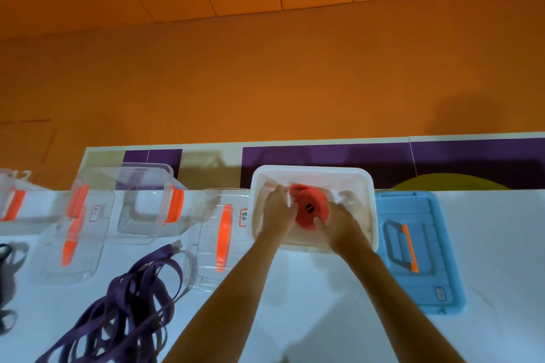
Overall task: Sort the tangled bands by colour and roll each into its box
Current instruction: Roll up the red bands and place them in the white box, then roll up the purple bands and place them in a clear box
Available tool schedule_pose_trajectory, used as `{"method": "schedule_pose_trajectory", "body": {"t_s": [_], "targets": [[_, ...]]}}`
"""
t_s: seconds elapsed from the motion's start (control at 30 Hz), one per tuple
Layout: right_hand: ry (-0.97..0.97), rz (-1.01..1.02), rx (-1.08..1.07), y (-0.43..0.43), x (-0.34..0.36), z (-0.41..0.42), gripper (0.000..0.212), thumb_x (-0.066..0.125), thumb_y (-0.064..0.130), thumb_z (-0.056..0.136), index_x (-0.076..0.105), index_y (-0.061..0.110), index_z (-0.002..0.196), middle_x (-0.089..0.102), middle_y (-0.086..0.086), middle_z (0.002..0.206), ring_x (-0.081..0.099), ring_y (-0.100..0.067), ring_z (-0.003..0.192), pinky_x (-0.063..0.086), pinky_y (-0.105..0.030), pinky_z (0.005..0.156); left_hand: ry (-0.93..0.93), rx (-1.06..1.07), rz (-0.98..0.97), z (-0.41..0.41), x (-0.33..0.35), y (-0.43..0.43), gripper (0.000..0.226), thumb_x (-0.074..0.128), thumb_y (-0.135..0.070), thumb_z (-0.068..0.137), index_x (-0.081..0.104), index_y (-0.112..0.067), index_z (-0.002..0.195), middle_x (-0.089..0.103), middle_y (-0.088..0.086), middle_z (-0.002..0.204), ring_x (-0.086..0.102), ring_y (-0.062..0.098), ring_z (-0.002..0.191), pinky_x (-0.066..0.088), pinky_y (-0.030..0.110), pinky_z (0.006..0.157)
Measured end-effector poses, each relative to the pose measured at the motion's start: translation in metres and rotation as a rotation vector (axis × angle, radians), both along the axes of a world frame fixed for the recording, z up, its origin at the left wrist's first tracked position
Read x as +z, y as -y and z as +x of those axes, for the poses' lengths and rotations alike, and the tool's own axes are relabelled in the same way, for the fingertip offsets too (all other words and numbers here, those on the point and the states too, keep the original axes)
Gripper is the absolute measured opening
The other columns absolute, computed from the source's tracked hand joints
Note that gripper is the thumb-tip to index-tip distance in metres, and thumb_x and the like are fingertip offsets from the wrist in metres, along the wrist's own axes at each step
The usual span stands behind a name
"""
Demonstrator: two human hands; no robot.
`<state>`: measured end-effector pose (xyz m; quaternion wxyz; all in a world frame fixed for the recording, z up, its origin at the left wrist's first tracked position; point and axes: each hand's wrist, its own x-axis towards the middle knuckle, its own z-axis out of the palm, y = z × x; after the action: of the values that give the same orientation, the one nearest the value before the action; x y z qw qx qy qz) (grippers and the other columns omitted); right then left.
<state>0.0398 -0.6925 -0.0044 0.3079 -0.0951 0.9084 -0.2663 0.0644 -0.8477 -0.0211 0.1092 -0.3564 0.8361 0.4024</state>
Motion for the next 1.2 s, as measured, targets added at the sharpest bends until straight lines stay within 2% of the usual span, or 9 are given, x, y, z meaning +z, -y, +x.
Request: {"method": "schedule_pose_trajectory", "body": {"t_s": [0.1, 0.27, 0.4, 0.5, 0.63, 0.8, 0.97, 1.1, 1.2], "targets": [[-0.186, -0.082, 0.096, -0.009, 0.023, 0.021, 0.038, 0.054, 0.029, 0.106, 0.056, 0.017, 0.141, 0.064, -0.005, 0.13, 0.063, -0.026, 0.112, 0.053, -0.039, 0.094, -0.077, -0.26, -0.144, 0.028, 0.036, 0.003, 0.028, 0.058, -0.015, 0.103, 0.065, -0.016, 0.131, 0.069, 0.003, 0.129, 0.066, 0.021, 0.116, 0.054, 0.035, 0.104], [-0.469, -0.05, 0.249, -0.005, 0.052, 0.065, 0.025, 0.065, 0.018, 0.097, 0.07, 0.013, 0.121, 0.072, -0.005, 0.116, 0.068, -0.027, 0.097, 0.058, -0.041, 0.085, -0.137, -0.505, -0.437, 0.104, 0.096, 0.013, 0.023, 0.055, -0.018, 0.105, 0.066, -0.02, 0.125, 0.069, -0.001, 0.124, 0.068, 0.02, 0.106, 0.059, 0.033, 0.086], [-0.606, -0.079, 0.285, 0.014, 0.065, 0.108, 0.037, 0.085, 0.02, 0.082, 0.075, 0.01, 0.116, 0.076, -0.007, 0.112, 0.074, -0.031, 0.097, 0.063, -0.043, 0.082, -0.075, -0.594, -0.575, 0.165, 0.11, 0.04, 0.031, 0.049, -0.022, 0.107, 0.063, -0.026, 0.135, 0.065, -0.004, 0.135, 0.062, 0.02, 0.121, 0.055, 0.036, 0.097], [-0.508, -0.034, 0.305, 0.039, 0.066, 0.144, 0.04, 0.079, 0.029, 0.087, 0.072, 0.016, 0.124, 0.074, -0.002, 0.118, 0.072, -0.029, 0.103, 0.06, -0.045, 0.086, -0.022, -0.599, -0.63, 0.213, 0.104, 0.071, 0.033, 0.044, -0.023, 0.107, 0.058, -0.029, 0.137, 0.061, -0.006, 0.135, 0.06, 0.018, 0.12, 0.053, 0.034, 0.095], [-0.383, 0.011, 0.375, 0.078, 0.051, 0.201, 0.042, 0.055, 0.039, 0.101, 0.06, 0.025, 0.141, 0.064, 0.005, 0.133, 0.061, -0.02, 0.12, 0.05, -0.037, 0.099, 0.072, -0.603, -0.635, 0.276, 0.089, 0.126, 0.036, 0.04, -0.023, 0.108, 0.055, -0.028, 0.141, 0.059, -0.005, 0.139, 0.058, 0.018, 0.125, 0.052, 0.035, 0.099], [-0.237, 0.122, 0.415, 0.132, 0.026, 0.288, 0.041, 0.047, 0.046, 0.107, 0.054, 0.03, 0.144, 0.059, 0.01, 0.145, 0.059, -0.01, 0.128, 0.045, -0.024, 0.104, 0.062, -0.559, -0.467, 0.353, 0.069, 0.216, 0.029, 0.052, -0.021, 0.104, 0.065, -0.026, 0.13, 0.062, -0.005, 0.133, 0.06, 0.017, 0.121, 0.055, 0.031, 0.092], [-0.037, 0.097, 0.302, 0.187, -0.003, 0.342, 0.038, 0.056, 0.043, 0.106, 0.06, 0.025, 0.138, 0.064, 0.003, 0.141, 0.065, -0.012, 0.12, 0.049, -0.025, 0.105, 0.142, -0.481, -0.436, 0.412, 0.044, 0.28, 0.036, 0.055, -0.03, 0.105, 0.058, -0.029, 0.14, 0.047, -0.002, 0.155, 0.047, 0.024, 0.141, 0.044, 0.04, 0.115], [0.222, -0.087, -0.029, 0.238, -0.013, 0.362, 0.05, 0.061, 0.037, 0.105, 0.047, 0.019, 0.149, 0.054, -0.005, 0.151, 0.061, -0.025, 0.129, 0.048, -0.035, 0.109, 0.259, -0.46, -0.297, 0.441, 0.021, 0.309, 0.059, 0.066, -0.047, 0.1, 0.043, -0.036, 0.153, 0.018, 0.003, 0.172, 0.021, 0.032, 0.159, 0.025, 0.057, 0.127], [0.286, -0.222, -0.267, 0.269, -0.018, 0.362, 0.05, 0.066, 0.032, 0.103, 0.047, 0.016, 0.147, 0.05, 0.0, 0.141, 0.055, -0.026, 0.13, 0.048, -0.043, 0.111, 0.279, -0.497, -0.093, 0.451, 0.006, 0.319, 0.071, 0.071, -0.051, 0.095, 0.038, -0.037, 0.156, 0.012, 0.006, 0.174, 0.013, 0.038, 0.161, 0.015, 0.068, 0.126]]}}
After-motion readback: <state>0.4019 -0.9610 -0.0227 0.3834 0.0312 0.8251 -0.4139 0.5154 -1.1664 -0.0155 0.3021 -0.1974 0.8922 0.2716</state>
